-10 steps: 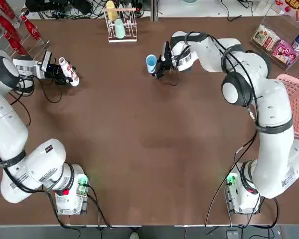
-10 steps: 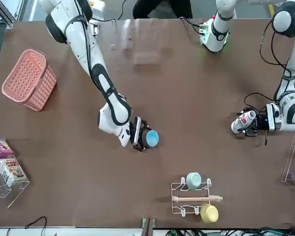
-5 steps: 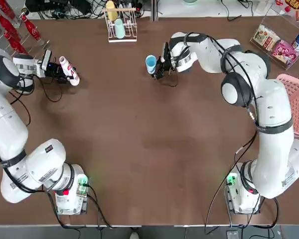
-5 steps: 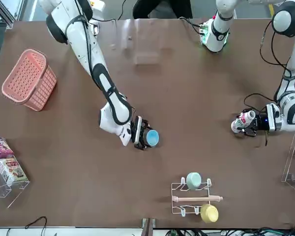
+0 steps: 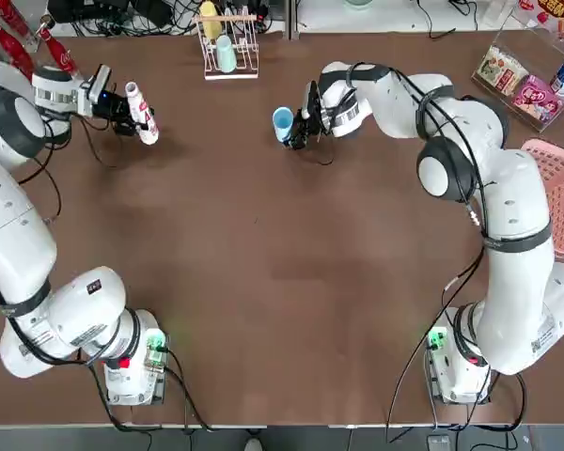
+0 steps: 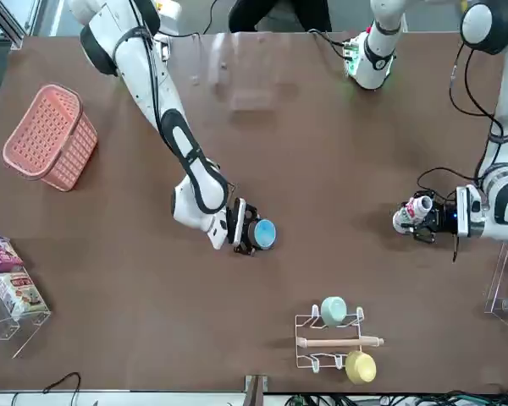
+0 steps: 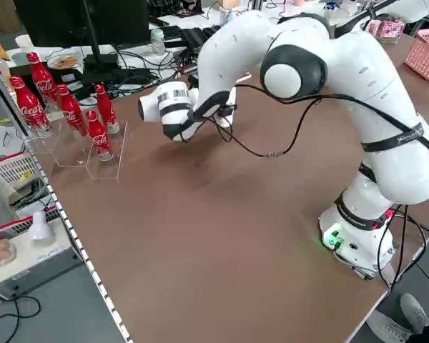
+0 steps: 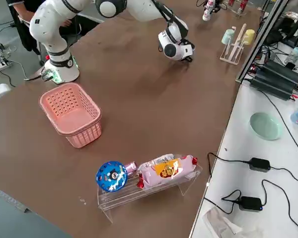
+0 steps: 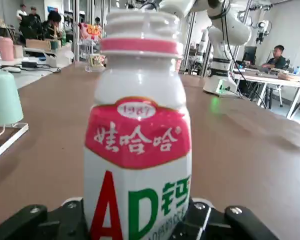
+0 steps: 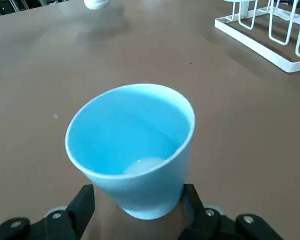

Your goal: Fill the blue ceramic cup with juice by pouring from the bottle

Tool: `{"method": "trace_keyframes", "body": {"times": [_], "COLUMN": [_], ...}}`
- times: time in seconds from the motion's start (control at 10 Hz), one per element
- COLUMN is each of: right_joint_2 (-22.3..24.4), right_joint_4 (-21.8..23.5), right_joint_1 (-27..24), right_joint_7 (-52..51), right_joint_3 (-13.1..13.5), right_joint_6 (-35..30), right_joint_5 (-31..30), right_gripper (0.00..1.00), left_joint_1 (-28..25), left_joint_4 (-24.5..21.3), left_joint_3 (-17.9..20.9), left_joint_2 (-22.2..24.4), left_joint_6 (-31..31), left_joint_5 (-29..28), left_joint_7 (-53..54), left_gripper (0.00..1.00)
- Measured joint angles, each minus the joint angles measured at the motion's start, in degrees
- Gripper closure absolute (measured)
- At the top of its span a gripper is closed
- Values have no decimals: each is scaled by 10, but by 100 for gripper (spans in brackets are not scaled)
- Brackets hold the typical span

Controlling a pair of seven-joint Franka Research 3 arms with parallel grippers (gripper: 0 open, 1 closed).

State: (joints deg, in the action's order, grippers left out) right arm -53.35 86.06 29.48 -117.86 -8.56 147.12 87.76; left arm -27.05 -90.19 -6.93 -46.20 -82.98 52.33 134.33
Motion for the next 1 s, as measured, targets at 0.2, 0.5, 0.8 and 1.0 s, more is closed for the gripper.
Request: {"method": "trace_keyframes", "body": {"times": [0.2,0.5,0.8,1.0], "right_joint_2": [0,-1,-1,-1], "right_joint_4": [0,0,0,0], "right_joint_1": [0,0,0,0], "right_joint_7": [0,0,0,0], "right_joint_3": [0,0,0,0], "right_joint_6": [0,0,0,1], "right_joint_5": [0,0,0,0], "right_gripper": [23,27,33,33], "left_joint_1": [42,102,166,211], "left_joint_4": [-1,-1,3,5], "left_joint_3": [-2,-3,-2,-2], "left_joint_2": [17,41,53,61], "left_joint_6": [-42,-99,-152,-196], "left_joint_5": [0,6,52,66], "left_joint_7": [-13,-72,-128,-187], "left_gripper": [42,42,42,42]}}
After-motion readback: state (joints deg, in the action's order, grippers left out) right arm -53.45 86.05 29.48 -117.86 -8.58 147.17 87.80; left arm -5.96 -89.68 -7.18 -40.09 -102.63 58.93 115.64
